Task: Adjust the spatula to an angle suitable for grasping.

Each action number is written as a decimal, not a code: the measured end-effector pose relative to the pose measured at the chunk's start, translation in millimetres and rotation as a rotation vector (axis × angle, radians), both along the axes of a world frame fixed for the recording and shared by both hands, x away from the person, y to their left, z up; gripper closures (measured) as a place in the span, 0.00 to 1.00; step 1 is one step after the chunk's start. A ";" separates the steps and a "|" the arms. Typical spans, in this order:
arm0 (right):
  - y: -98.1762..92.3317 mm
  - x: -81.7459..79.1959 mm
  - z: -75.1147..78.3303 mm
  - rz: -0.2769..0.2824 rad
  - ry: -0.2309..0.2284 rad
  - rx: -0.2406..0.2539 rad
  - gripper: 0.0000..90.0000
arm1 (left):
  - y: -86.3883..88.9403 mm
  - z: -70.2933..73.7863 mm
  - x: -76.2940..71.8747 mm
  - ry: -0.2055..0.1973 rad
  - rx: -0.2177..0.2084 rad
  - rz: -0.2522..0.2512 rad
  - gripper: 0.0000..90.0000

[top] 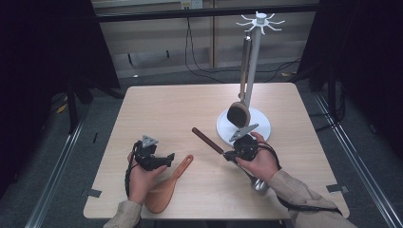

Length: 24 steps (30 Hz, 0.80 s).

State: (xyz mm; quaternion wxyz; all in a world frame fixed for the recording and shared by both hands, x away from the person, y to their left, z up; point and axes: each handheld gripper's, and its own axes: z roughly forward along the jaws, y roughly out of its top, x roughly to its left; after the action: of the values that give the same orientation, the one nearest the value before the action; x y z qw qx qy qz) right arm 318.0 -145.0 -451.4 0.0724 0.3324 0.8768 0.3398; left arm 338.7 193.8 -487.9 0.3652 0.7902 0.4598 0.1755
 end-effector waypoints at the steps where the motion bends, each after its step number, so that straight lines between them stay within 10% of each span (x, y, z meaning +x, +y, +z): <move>1: -1.1 -1.2 2.0 -0.008 -0.019 0.017 0.97 | -1.9 -0.5 0.2 -0.005 -0.013 0.006 0.15; 24: -30.2 -24.6 43.2 -0.162 -0.256 0.218 0.97 | -14.5 1.2 7.6 -0.011 -0.003 -0.028 0.15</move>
State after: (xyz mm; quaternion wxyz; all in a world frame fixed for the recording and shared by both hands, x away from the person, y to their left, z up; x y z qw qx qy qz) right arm 293.4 -175.2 -408.2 0.1743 0.3617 0.7888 0.4654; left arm 346.4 179.3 -486.7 0.3711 0.7952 0.4469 0.1740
